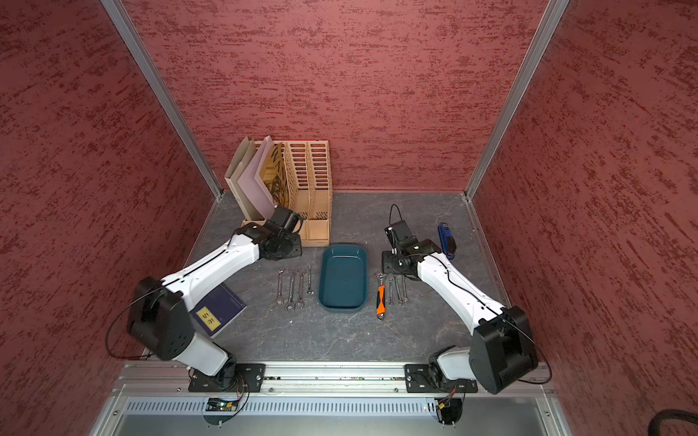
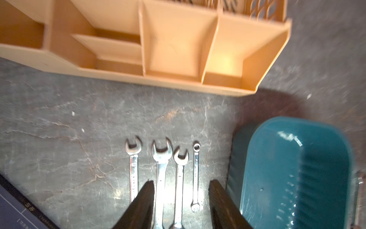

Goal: Take out the wrench from the storage box
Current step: Reset both arms

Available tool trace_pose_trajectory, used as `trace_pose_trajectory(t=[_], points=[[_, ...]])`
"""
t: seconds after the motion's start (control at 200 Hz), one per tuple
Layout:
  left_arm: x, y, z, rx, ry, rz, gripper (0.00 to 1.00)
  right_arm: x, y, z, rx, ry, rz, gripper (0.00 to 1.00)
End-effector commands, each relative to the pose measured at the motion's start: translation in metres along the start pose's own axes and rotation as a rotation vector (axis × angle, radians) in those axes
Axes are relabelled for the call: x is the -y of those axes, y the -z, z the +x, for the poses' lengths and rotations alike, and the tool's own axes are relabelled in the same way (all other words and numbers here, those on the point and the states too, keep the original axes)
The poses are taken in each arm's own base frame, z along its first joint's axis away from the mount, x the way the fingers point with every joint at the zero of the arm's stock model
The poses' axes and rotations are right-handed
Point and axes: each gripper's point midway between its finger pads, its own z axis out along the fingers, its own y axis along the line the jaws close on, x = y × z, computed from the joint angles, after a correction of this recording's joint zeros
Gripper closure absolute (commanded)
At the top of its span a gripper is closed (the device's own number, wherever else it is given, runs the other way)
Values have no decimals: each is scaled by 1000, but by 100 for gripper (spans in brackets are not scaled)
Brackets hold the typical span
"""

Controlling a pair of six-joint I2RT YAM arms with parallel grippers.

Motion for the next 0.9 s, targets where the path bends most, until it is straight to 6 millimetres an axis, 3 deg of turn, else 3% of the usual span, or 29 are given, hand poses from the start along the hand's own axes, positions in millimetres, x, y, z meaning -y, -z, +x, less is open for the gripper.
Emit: trace_pose_trajectory(t=[0.0, 0.105, 0.235, 0.331, 0.476, 0.531, 0.691, 0.892], points=[[-24, 31, -50, 297, 43, 36, 34, 17, 11, -56, 274, 27, 98, 35], [-67, 58, -69, 506, 114, 27, 18, 32, 17, -82, 453, 39, 166, 22], [-125, 69, -70, 671, 192, -44, 0, 64, 23, -101, 646, 25, 293, 2], [-154, 64, -61, 745, 200, -98, 0, 89, 16, -105, 720, 37, 378, 2], [-168, 47, -46, 843, 60, -164, 0, 117, -3, -103, 790, 89, 495, 2], [-170, 45, -43, 878, 24, -173, 0, 129, 2, -106, 817, 50, 539, 2], [-183, 28, -31, 854, 64, -126, 0, 136, 5, -108, 849, 5, 420, 2], [-185, 9, -25, 808, 81, -66, 0, 160, -1, -82, 761, -113, 375, 2]])
